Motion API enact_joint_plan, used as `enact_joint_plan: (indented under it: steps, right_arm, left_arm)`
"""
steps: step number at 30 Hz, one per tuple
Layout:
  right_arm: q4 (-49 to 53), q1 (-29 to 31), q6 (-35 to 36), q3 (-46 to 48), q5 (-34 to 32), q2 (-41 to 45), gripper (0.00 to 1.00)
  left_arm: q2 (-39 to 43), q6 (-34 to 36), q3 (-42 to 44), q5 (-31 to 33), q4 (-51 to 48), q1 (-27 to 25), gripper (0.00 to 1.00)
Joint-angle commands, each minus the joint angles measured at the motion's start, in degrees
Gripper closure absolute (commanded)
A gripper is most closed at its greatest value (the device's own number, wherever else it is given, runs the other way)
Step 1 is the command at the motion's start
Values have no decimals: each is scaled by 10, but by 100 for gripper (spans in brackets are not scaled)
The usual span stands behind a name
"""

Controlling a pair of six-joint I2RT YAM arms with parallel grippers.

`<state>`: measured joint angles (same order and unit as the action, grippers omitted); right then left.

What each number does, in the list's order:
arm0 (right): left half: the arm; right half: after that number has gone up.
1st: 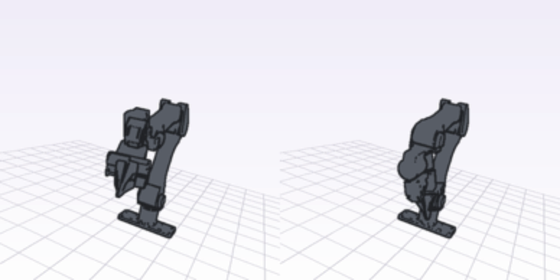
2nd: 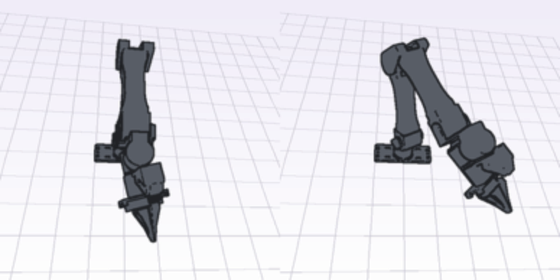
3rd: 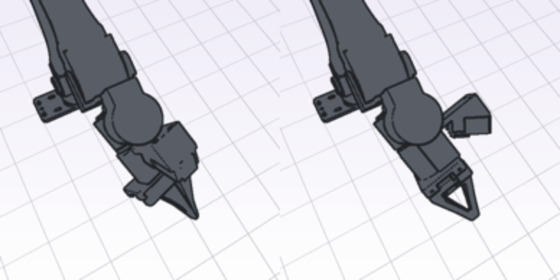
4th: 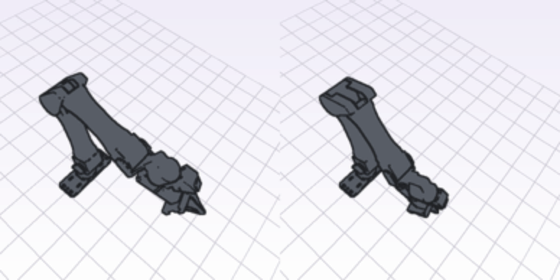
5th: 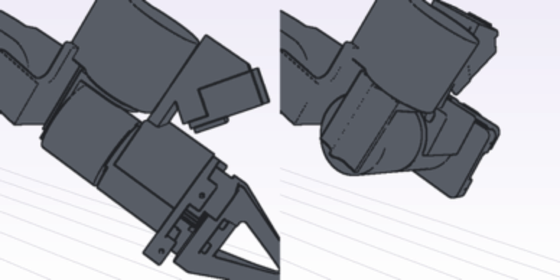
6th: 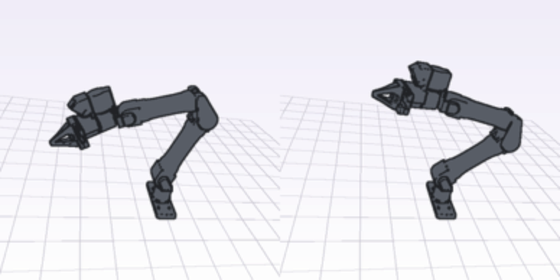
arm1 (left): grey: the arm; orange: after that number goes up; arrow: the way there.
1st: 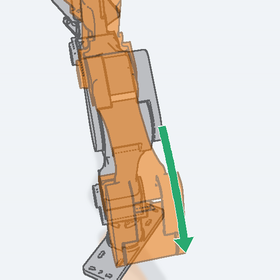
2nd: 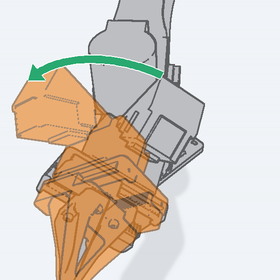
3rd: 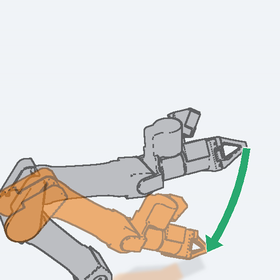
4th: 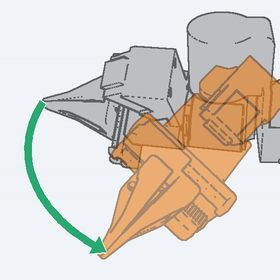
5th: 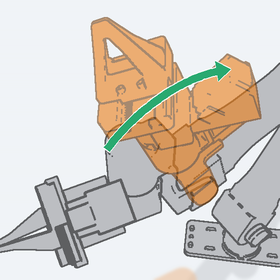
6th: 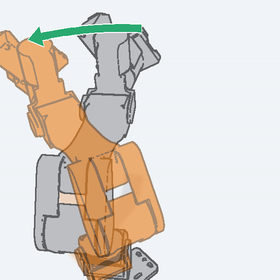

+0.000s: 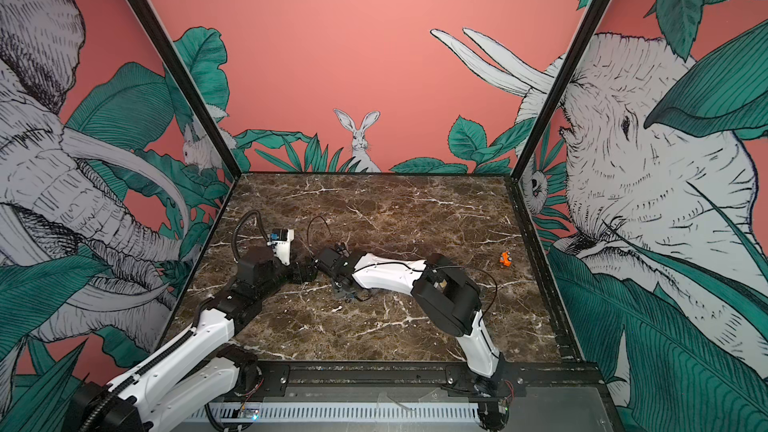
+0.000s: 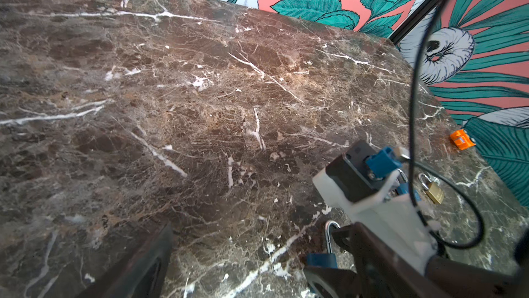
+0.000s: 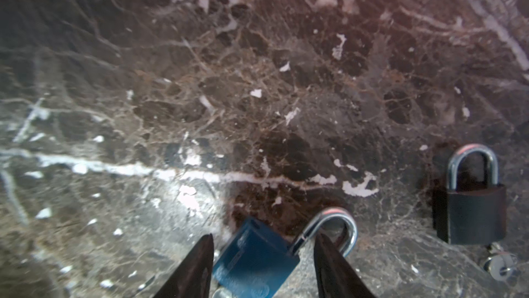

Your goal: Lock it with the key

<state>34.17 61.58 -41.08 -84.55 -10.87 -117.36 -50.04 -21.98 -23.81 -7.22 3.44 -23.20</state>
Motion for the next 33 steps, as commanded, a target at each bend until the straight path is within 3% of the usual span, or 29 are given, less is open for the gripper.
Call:
enact_joint_plan:
  steps: [1, 10, 20, 25, 33]
  right_arm:
    - [33, 9, 2, -17, -31, -8, 44]
    - [69, 20, -3, 3, -85, 12, 44]
    - [-17, 19, 12, 86, -30, 66, 45]
    - [-33, 10, 29, 90, 6, 58, 47]
    - [-24, -1, 45, 108, 11, 58, 52]
  left_arm:
    - [10, -18, 11, -24, 26, 8, 3]
    - [6, -14, 10, -29, 28, 11, 2]
    - [-18, -25, 14, -46, 47, 11, 3]
    - [-40, -29, 11, -56, 57, 11, 3]
    - [-64, -33, 9, -71, 74, 10, 3]
